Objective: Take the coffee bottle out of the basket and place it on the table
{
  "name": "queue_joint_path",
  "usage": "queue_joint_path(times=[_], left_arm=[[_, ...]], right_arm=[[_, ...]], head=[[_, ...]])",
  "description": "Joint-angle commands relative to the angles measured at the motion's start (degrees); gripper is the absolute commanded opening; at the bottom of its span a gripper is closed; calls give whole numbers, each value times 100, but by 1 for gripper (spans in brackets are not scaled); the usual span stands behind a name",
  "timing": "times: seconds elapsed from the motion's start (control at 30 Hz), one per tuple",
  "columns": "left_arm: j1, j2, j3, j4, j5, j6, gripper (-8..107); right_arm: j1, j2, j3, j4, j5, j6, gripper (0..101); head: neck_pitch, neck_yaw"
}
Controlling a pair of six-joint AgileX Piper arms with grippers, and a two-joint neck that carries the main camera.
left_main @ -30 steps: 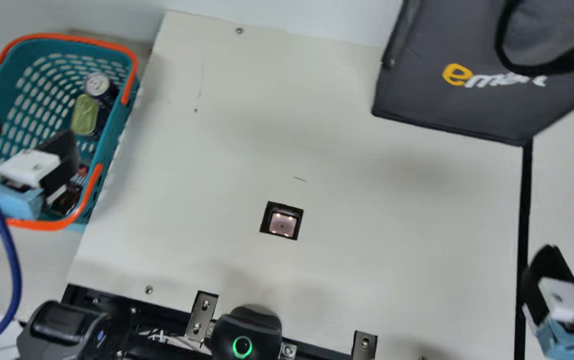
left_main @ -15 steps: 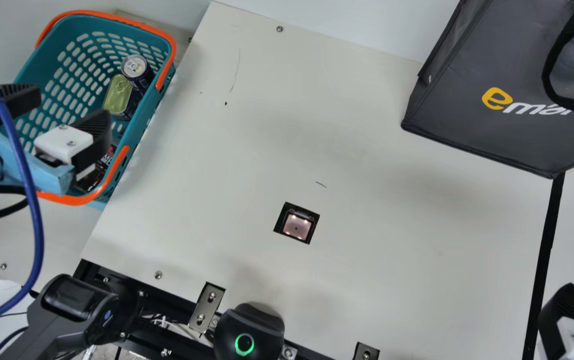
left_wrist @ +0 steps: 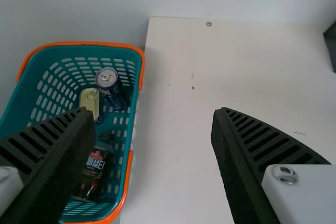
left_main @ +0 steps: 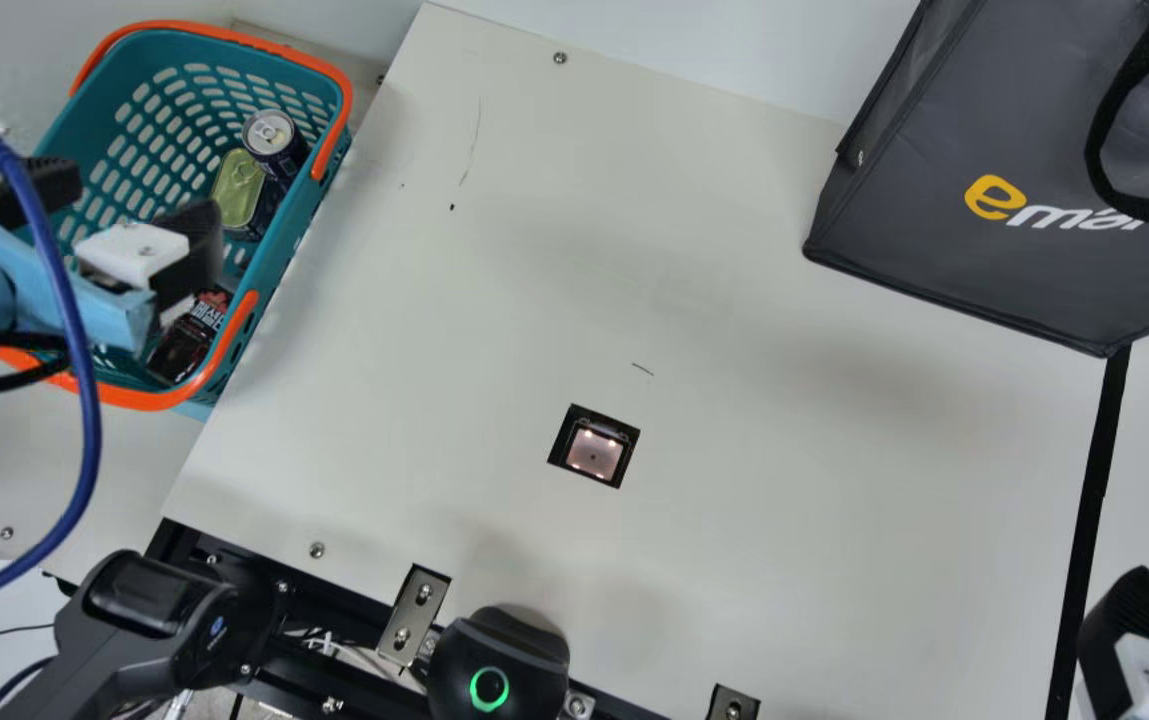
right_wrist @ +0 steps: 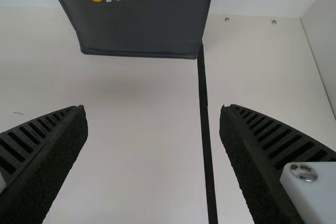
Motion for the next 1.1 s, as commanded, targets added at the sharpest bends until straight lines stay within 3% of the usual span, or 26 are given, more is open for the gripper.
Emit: queue_joint_path(times=[0.0,0.7,1.07], left_arm=[[145,56,8,-32,-43,26,90],[1795,1052,-35,-489,-887,813,90],[1928,1509,120,-264,-1347,659,90]], right_arm=[[0,0,0,0,0,0,91],[0,0,0,0,0,0,91],[0,0,0,0,0,0,91]], head=[[-148,14],[-148,14],[-148,14]])
